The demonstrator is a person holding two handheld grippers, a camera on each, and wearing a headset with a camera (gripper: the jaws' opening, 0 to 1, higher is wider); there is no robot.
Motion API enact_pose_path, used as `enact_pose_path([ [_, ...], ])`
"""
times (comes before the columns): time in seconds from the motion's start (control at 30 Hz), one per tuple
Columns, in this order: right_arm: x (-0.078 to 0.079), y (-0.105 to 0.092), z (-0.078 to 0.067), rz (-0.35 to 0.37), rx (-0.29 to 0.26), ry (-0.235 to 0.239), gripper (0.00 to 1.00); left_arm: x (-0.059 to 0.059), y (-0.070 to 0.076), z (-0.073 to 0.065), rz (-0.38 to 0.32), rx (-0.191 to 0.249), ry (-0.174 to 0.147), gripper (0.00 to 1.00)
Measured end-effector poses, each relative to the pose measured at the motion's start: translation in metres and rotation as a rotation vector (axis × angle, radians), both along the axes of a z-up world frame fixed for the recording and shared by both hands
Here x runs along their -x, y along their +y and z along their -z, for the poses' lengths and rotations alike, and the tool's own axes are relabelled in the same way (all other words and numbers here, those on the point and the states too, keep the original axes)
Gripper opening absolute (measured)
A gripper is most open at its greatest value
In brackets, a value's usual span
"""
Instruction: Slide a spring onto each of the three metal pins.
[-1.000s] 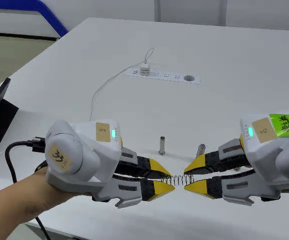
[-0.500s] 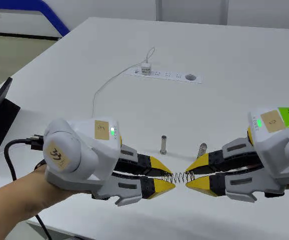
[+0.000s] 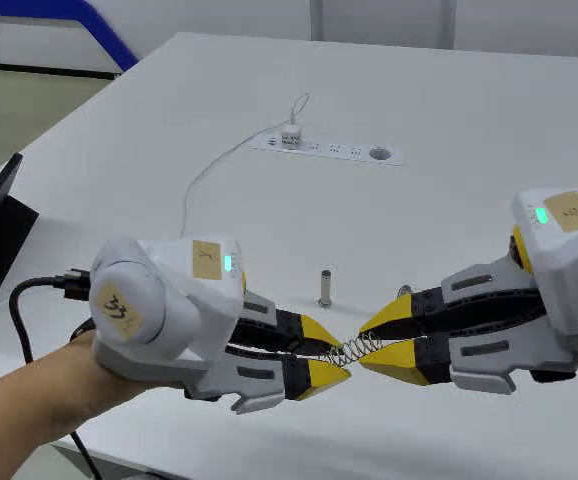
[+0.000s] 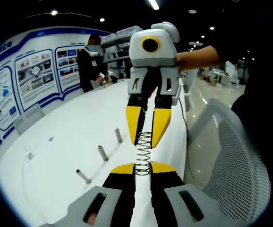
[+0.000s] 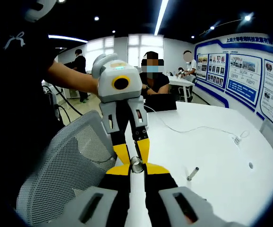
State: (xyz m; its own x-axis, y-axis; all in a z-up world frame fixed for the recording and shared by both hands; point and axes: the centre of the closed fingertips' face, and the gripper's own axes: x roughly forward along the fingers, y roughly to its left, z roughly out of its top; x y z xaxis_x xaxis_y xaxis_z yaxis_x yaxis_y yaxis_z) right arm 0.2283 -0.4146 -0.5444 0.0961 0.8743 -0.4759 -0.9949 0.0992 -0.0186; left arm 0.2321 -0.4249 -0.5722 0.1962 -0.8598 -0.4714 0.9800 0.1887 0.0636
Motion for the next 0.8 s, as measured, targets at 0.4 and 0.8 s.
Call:
enact_pose_path([
  [0.4, 0.002, 0.014, -0.011, 0.025, -0.08, 0.033, 0.11, 0.001, -0.002, 0.0, -0.029, 0.032, 0.037, 0.1],
  [0.8, -0.006, 0.018, -0.01, 0.048, -0.047, 0.01, 0.11, -0.008, 0.003, 0.004, -0.076, 0.03, 0.002, 0.12],
])
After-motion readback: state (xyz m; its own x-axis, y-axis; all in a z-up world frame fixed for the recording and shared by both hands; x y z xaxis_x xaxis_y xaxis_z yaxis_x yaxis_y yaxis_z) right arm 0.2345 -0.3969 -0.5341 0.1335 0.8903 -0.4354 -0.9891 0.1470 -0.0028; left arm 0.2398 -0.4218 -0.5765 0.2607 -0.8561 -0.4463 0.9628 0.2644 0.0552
